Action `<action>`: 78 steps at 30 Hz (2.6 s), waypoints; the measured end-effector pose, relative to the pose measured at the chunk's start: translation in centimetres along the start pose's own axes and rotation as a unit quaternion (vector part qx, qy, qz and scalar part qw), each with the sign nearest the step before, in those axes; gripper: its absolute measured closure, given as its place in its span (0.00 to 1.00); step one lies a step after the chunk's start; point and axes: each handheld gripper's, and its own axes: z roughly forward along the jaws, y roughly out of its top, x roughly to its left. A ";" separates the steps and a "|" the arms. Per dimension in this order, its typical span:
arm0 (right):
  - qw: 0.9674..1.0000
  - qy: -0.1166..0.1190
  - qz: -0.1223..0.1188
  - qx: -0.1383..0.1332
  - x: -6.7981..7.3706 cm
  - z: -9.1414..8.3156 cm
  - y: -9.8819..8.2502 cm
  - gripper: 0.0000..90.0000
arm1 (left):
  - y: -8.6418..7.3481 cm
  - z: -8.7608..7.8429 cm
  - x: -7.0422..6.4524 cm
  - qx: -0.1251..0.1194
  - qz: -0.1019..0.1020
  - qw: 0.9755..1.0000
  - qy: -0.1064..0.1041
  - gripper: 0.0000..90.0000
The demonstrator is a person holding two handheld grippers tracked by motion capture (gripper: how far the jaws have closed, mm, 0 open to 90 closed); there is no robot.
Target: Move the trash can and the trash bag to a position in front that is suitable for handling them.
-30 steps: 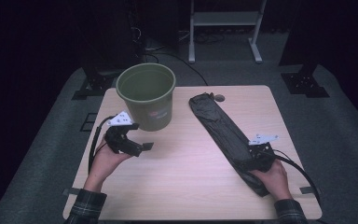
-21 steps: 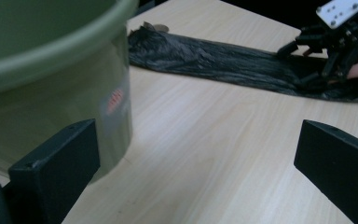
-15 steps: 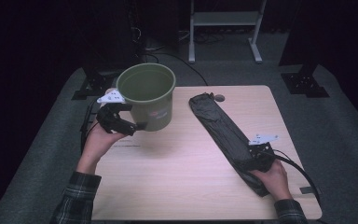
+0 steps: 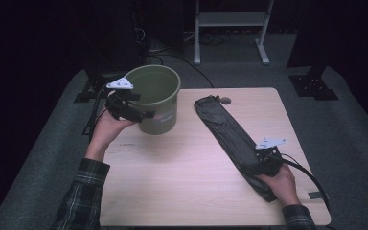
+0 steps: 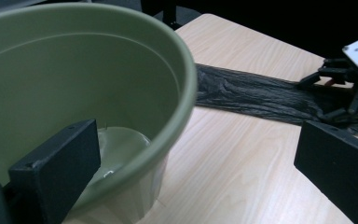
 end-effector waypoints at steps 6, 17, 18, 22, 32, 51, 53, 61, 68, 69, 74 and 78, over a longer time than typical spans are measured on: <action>1.000 0.000 0.000 0.000 0.0 0.0 0.0 0.00 | -0.3 1.5 0.7 0.017 -0.009 1.000 -0.008 0.00; 1.000 0.000 0.000 0.000 0.0 0.0 0.0 0.00 | -0.2 2.9 0.3 0.026 0.004 1.000 -0.016 0.07; 1.000 0.000 0.000 0.000 0.0 0.0 0.0 0.00 | -0.2 2.9 0.4 0.026 0.004 1.000 -0.017 0.10; 1.000 0.000 0.000 0.000 0.0 0.0 0.0 0.00 | -0.3 3.0 0.7 0.033 0.012 0.999 -0.009 0.25; 1.000 0.000 -0.001 0.000 0.0 0.0 0.0 0.00 | -0.4 2.8 1.2 0.024 0.028 0.999 -0.002 0.66; 1.000 0.000 0.000 0.000 0.0 0.0 0.0 0.00 | 0.0 3.1 -0.3 0.034 0.052 0.998 -0.024 0.82; 1.000 0.000 0.000 0.000 0.0 0.0 0.0 0.00 | 0.1 3.2 -0.6 0.035 0.058 0.997 -0.030 0.83; 1.000 0.000 0.000 0.000 0.0 0.0 0.0 0.00 | 0.5 3.2 -2.4 0.032 0.076 0.995 -0.056 0.83; 1.000 0.000 0.001 0.000 0.0 0.0 0.0 0.00 | 0.2 3.1 -4.9 0.029 0.096 0.992 -0.076 0.83; 1.000 0.000 0.001 0.000 0.0 0.0 0.0 0.00 | 0.1 3.2 -5.3 0.029 0.099 0.992 -0.079 0.82; 1.000 0.000 0.000 0.000 0.0 0.0 0.0 0.00 | -0.5 3.2 -7.4 0.025 0.116 0.989 -0.093 0.83; 1.000 -0.001 -0.001 -0.001 0.0 0.0 0.0 0.00 | -0.8 3.0 -9.1 0.023 0.131 0.986 -0.104 0.83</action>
